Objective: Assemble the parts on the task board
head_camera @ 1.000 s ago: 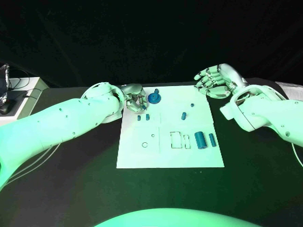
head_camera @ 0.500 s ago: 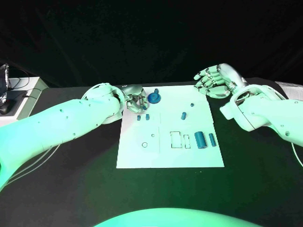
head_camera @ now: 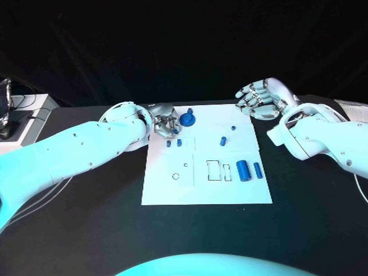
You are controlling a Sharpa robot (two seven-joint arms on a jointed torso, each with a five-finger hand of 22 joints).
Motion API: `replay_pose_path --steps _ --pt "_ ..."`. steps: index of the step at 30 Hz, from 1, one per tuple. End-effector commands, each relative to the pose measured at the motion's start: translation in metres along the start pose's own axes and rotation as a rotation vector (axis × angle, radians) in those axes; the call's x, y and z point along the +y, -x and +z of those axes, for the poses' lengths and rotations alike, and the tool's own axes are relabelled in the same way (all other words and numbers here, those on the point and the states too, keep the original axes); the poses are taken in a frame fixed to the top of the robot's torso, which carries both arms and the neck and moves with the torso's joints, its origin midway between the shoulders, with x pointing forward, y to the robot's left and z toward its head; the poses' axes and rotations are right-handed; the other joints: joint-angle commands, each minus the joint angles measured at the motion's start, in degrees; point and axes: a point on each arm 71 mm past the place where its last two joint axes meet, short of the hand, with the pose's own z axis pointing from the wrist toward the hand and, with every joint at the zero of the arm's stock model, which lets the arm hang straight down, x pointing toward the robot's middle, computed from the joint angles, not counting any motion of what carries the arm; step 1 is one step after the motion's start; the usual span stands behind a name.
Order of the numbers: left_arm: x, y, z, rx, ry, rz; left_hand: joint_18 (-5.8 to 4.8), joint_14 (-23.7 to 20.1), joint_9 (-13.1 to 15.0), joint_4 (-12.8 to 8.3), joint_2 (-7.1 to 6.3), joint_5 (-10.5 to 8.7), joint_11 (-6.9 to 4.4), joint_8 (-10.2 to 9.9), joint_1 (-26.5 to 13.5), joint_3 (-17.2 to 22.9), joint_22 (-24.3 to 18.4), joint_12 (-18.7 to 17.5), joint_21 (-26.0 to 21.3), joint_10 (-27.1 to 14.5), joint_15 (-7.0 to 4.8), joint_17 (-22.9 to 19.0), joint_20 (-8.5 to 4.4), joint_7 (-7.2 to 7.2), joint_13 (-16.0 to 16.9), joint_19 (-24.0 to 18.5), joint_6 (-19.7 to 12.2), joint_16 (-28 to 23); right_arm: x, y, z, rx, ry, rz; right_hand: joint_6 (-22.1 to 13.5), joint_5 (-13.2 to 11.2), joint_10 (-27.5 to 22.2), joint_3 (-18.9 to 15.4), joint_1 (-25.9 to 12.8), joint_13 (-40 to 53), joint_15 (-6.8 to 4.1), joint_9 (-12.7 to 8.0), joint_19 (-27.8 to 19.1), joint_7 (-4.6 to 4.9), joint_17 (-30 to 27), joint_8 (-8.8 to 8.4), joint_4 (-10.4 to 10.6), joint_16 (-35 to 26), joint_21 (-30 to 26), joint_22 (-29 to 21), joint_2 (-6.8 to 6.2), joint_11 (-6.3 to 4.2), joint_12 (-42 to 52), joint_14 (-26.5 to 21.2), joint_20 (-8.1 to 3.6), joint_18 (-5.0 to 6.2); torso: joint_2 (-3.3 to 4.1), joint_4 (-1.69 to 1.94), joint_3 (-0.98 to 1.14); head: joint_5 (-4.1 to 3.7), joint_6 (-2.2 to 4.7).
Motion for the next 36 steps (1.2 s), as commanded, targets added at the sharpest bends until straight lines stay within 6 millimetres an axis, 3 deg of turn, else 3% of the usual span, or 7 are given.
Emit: replay_pose_path --steps 1,16,20,36 --pt "0.0014 -0.005 0.0004 0.048 0.02 0.014 -0.37 -0.2 0.2 0.0 0.22 -0.25 0.03 -0.4 -0.1 -0.4 -0.4 0.0 -0.2 -0.1 0.02 -0.6 -0.12 0.03 0.2 -0.1 0.0 0.2 0.0008 -0.0013 -0.0001 0.016 0.009 0.001 -0.1 0.0 0.0 0.1 -0.4 -0.1 0.03 -0.1 -0.2 0.29 -0.1 -0.36 -0.3 -0.3 -0.4 -0.1 0.05 0.44 -0.3 -0.5 0.34 0.57 0.07 -0.03 0.03 0.03 0.06" --pt "0.0003 -0.0061 0.0015 0.03 0.004 0.008 -0.3 -0.6 -0.1 0.0 0.1 -0.29 0.07 -1.9 -0.3 -1.0 -0.9 0.5 -0.7 -1.2 0.09 -1.0 -0.06 0.23 1.4 -0.5 -1.5 0.2 0.0009 -0.0013 -0.0002 0.016 0.01 0.001 -0.1 0.0 0.0 0.1 -0.4 -0.1 0.05 -0.1 -0.3 0.3 -0.1 -0.37 -0.4 -0.4 -0.5 -0.2 0.06 0.45 -0.3 -0.5 0.37 0.57 0.01 -0.06 0.04 -0.08 -0.01" --pt "0.0003 -0.0054 0.0012 0.021 0.001 0.006 -0.24 -0.8 -0.6 0.0 -0.06 -0.21 0.01 -3.4 -0.4 -1.1 -1.2 1.1 -1.0 -1.8 0.07 -1.3 -0.07 0.34 2.1 -0.7 -3.1 0.2 0.001 -0.0013 -0.0002 0.016 0.01 0.001 -0.1 0.0 0.0 0.1 -0.4 -0.2 0.06 -0.1 -0.3 0.3 -0.1 -0.36 -0.4 -0.5 -0.6 -0.3 0.07 0.46 -0.4 -0.5 0.38 0.57 0.07 -0.03 0.0 -0.13 0.08" --pt "0.0021 -0.002 -0.0016 -0.015 -0.001 0.004 -0.27 -0.5 -1.1 -0.2 -0.32 -0.13 -0.19 -5.0 -0.1 -1.0 -1.1 2.8 -1.0 -2.4 -0.09 -0.7 -0.18 0.23 3.7 -0.5 -4.6 0.6 0.0004 -0.0007 -0.0004 0.013 0.009 0.0 -0.1 0.0 -0.4 0.0 -0.5 -0.7 0.29 -0.1 -0.4 0.34 -0.3 -0.37 -0.5 -1.5 -1.5 -1.3 0.06 0.6 -0.5 -0.9 0.61 0.55 0.08 -0.04 -0.1 -0.11 0.04"
